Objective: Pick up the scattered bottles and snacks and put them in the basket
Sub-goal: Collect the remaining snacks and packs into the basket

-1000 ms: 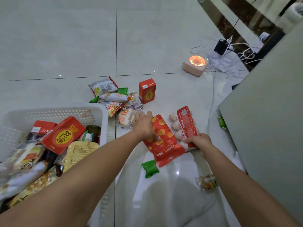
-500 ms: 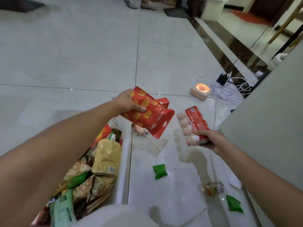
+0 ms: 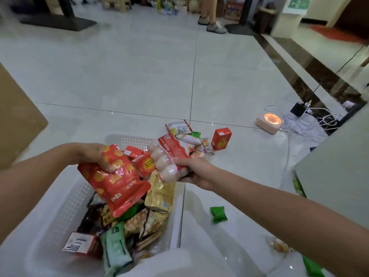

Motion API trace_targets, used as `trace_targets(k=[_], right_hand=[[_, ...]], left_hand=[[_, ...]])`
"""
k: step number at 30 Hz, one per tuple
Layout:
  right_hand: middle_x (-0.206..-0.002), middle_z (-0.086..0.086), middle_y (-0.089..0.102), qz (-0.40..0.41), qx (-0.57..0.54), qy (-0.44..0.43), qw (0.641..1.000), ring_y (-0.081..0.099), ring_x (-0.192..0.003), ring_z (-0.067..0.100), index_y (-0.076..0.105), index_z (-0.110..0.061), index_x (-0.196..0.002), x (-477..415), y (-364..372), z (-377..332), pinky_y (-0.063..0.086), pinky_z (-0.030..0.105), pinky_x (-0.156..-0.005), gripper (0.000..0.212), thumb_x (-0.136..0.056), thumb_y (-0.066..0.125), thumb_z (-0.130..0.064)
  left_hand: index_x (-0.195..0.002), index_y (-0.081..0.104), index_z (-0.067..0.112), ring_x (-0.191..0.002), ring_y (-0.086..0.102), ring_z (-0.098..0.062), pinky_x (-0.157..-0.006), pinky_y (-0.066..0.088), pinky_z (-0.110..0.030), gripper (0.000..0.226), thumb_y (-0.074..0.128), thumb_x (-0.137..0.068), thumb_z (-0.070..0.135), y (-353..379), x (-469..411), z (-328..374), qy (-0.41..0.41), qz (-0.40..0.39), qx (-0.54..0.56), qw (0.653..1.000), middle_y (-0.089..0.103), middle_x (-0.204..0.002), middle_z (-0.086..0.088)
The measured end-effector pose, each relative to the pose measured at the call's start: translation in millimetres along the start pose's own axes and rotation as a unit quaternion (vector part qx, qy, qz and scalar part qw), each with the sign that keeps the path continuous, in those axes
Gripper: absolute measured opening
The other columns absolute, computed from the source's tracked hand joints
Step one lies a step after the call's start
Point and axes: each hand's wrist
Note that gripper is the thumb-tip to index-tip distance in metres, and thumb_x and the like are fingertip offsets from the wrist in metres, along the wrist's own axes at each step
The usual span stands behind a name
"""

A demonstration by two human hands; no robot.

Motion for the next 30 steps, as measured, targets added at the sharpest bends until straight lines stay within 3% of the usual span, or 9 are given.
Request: trace_targets(k=[3, 5, 8, 11, 15, 20, 24, 27, 30], right_hand=[[-0.105, 0.011, 0.061, 0.030, 0.154, 0.024, 0.987, 0.058, -0.091, 0.021, 0.055, -0.004, -0.116, -9.9, -2.0, 9.2, 0.049, 0.037, -0.096, 0.037, -0.092, 0.056, -0.033], [-0.123, 0.013, 0.056, 0.088, 0.256, 0.023, 0.962, 0.054, -0.103, 0.024, 0.050, -0.003, -0.124, -12.5, -18.2, 7.1, 0.047, 0.038, -0.093, 0.049, -0.093, 0.052, -0.040], [-0.133, 0.015, 0.051, 0.163, 0.255, -0.005, 0.953, 0.051, -0.116, 0.029, 0.048, -0.003, -0.129, -11.4, -58.7, 0.2, 0.045, 0.038, -0.091, 0.052, -0.093, 0.051, -0.041], [-0.134, 0.010, 0.048, 0.208, 0.223, 0.000, 0.952, 0.049, -0.117, 0.027, 0.046, -0.008, -0.133, -3.3, -109.2, 7.8, 0.044, 0.038, -0.092, 0.051, -0.094, 0.049, -0.041], [-0.141, 0.010, 0.044, 0.282, 0.202, 0.006, 0.938, 0.043, -0.128, 0.030, 0.042, -0.006, -0.137, 20.0, -174.6, 53.4, 0.038, 0.042, -0.104, 0.051, -0.098, 0.042, -0.038], [-0.154, 0.012, 0.028, 0.432, 0.195, 0.023, 0.880, 0.028, -0.140, 0.030, 0.031, -0.015, -0.146, 64.4, -245.5, 138.1, 0.024, 0.040, -0.114, 0.053, -0.099, 0.035, -0.040], [-0.151, 0.018, 0.031, 0.512, 0.219, 0.045, 0.829, 0.029, -0.138, 0.033, 0.034, -0.012, -0.145, 104.3, -276.2, 200.0, 0.022, 0.040, -0.114, 0.052, -0.099, 0.032, -0.037], [-0.148, 0.016, 0.036, 0.519, 0.216, 0.058, 0.825, 0.036, -0.134, 0.033, 0.034, -0.016, -0.145, 120.4, -288.6, 243.4, 0.028, 0.043, -0.112, 0.064, -0.090, 0.023, -0.048], [-0.154, 0.011, 0.028, 0.509, 0.218, 0.028, 0.833, 0.029, -0.140, 0.027, 0.026, -0.014, -0.149, 122.6, -290.9, 271.1, 0.020, 0.039, -0.117, 0.057, -0.098, 0.026, -0.041]], left_hand=[[-0.109, 0.060, 0.008, -0.097, 0.066, -0.029, -0.077, 0.053, -0.034, 0.065, 0.087, -0.056, 0.034, 15.0, -15.7, -8.7, -0.028, 0.066, -0.053, 0.996, 0.069, -0.105, -0.009], [-0.122, 0.052, 0.014, -0.118, 0.051, -0.031, -0.096, 0.041, -0.037, 0.069, 0.077, -0.069, 0.051, 16.3, -30.3, -8.8, -0.032, 0.191, -0.131, 0.972, 0.057, -0.125, -0.010], [-0.145, 0.031, 0.015, -0.136, 0.029, -0.035, -0.111, 0.024, -0.044, 0.081, 0.054, -0.082, 0.062, 16.0, -48.2, 3.8, 0.018, 0.289, -0.186, 0.939, 0.038, -0.147, -0.016], [-0.152, 0.009, 0.017, -0.144, 0.007, -0.034, -0.116, 0.013, -0.046, 0.080, 0.041, -0.091, 0.058, 39.0, -60.7, 37.1, 0.060, 0.301, -0.192, 0.932, 0.011, -0.158, -0.012], [-0.152, -0.004, 0.022, -0.146, -0.011, -0.025, -0.119, 0.002, -0.042, 0.079, 0.033, -0.093, 0.058, 102.1, -76.8, 97.5, 0.153, 0.302, -0.198, 0.920, -0.011, -0.160, -0.005], [-0.151, -0.006, 0.025, -0.144, -0.021, -0.021, -0.117, -0.004, -0.042, 0.077, 0.029, -0.093, 0.060, 190.5, -90.2, 169.4, 0.294, 0.293, -0.229, 0.880, -0.021, -0.158, -0.002], [-0.151, -0.010, 0.029, -0.144, -0.024, -0.019, -0.114, -0.011, -0.038, 0.076, 0.025, -0.092, 0.062, 261.6, -93.1, 202.5, 0.373, 0.262, -0.238, 0.858, -0.024, -0.157, 0.001], [-0.150, -0.012, 0.030, -0.144, -0.024, -0.019, -0.114, -0.012, -0.039, 0.076, 0.019, -0.090, 0.064, 300.3, -100.3, 206.5, 0.376, 0.215, -0.249, 0.866, -0.024, -0.156, 0.002], [-0.149, -0.014, 0.030, -0.143, -0.025, -0.019, -0.117, -0.009, -0.042, 0.080, 0.008, -0.084, 0.069, 320.1, -111.5, 196.3, 0.355, 0.188, -0.277, 0.873, -0.026, -0.156, 0.002]])
Point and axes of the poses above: each hand's wrist, its own x-axis away from the middle knuckle, its own y-axis out of the palm, z = x × y
